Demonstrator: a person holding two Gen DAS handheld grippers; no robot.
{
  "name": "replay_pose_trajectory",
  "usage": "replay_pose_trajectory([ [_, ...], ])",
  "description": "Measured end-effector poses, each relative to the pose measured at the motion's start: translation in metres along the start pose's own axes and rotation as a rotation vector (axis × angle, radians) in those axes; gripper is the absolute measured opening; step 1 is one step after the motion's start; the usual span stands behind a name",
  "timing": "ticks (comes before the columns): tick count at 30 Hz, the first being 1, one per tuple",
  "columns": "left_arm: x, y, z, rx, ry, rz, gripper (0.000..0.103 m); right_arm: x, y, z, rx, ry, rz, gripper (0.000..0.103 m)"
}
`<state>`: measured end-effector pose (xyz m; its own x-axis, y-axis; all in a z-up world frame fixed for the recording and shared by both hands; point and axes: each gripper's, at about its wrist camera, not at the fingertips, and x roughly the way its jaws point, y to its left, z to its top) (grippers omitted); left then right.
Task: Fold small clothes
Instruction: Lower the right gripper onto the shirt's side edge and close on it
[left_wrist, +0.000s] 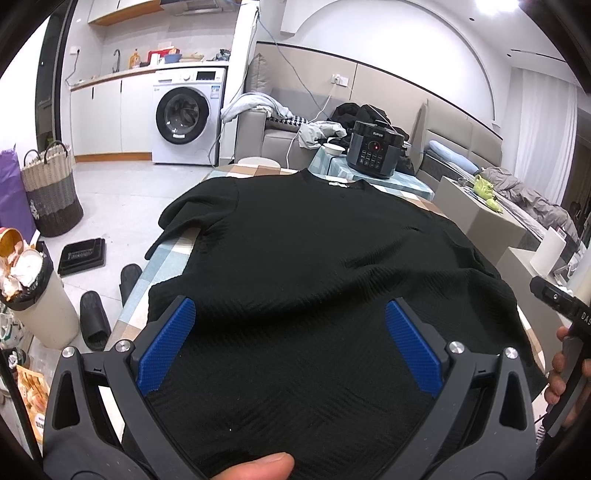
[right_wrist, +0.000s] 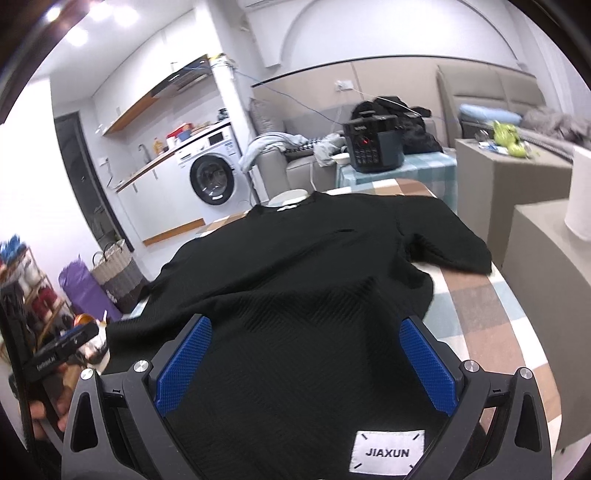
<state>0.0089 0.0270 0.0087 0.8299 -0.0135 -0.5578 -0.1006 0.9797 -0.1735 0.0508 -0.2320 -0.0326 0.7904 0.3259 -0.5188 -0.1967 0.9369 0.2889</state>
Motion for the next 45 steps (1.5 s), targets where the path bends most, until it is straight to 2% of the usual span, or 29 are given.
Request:
replay_pose_trajectory([
  [4, 0.006, -0.003, 0.008, 0.021, 0.003, 0.010, 0.102, 0.001, -0.022, 0.011, 0.056, 0.027, -0.028, 0.103],
  [7, 0.013, -0.006, 0.016, 0.036, 0.001, 0.014, 0.102, 0.002, -0.051, 0.022, 0.157, 0.031, -0.002, 0.103],
  [11, 0.029, -0.002, 0.033, 0.004, 0.010, 0.005, 0.102, 0.008, -0.082, 0.039, 0.253, 0.034, -0.075, 0.102],
  [14, 0.041, 0.003, 0.042, -0.036, 0.022, -0.017, 0.102, 0.016, -0.102, 0.050, 0.323, 0.046, -0.089, 0.100],
  [18, 0.057, 0.005, 0.052, -0.042, 0.027, -0.004, 0.102, 0.035, -0.133, 0.064, 0.414, 0.074, -0.126, 0.097],
  [22, 0.077, 0.008, 0.059, -0.045, 0.052, 0.001, 0.102, 0.057, -0.163, 0.066, 0.506, 0.112, -0.163, 0.087],
  [26, 0.097, 0.010, 0.064, -0.047, 0.071, -0.026, 0.101, 0.077, -0.195, 0.067, 0.596, 0.138, -0.176, 0.086],
  [30, 0.114, 0.011, 0.067, -0.040, 0.079, -0.007, 0.101, 0.094, -0.216, 0.067, 0.652, 0.167, -0.200, 0.086],
  [35, 0.132, 0.016, 0.065, -0.060, 0.093, -0.011, 0.101, 0.108, -0.226, 0.065, 0.669, 0.182, -0.233, 0.080],
  [39, 0.144, 0.018, 0.062, -0.058, 0.111, -0.015, 0.101, 0.115, -0.229, 0.070, 0.672, 0.181, -0.268, 0.071],
  [41, 0.148, 0.019, 0.061, -0.060, 0.114, -0.020, 0.101, 0.122, -0.225, 0.075, 0.647, 0.197, -0.295, 0.053],
  [42, 0.149, 0.019, 0.060, -0.060, 0.115, -0.021, 0.101, 0.126, -0.224, 0.076, 0.636, 0.207, -0.306, 0.049],
  [44, 0.151, 0.020, 0.059, -0.059, 0.116, -0.024, 0.101, 0.132, -0.221, 0.080, 0.604, 0.214, -0.338, 0.026],
  [45, 0.152, 0.021, 0.059, -0.059, 0.114, -0.026, 0.101, 0.134, -0.220, 0.080, 0.593, 0.223, -0.356, 0.024],
])
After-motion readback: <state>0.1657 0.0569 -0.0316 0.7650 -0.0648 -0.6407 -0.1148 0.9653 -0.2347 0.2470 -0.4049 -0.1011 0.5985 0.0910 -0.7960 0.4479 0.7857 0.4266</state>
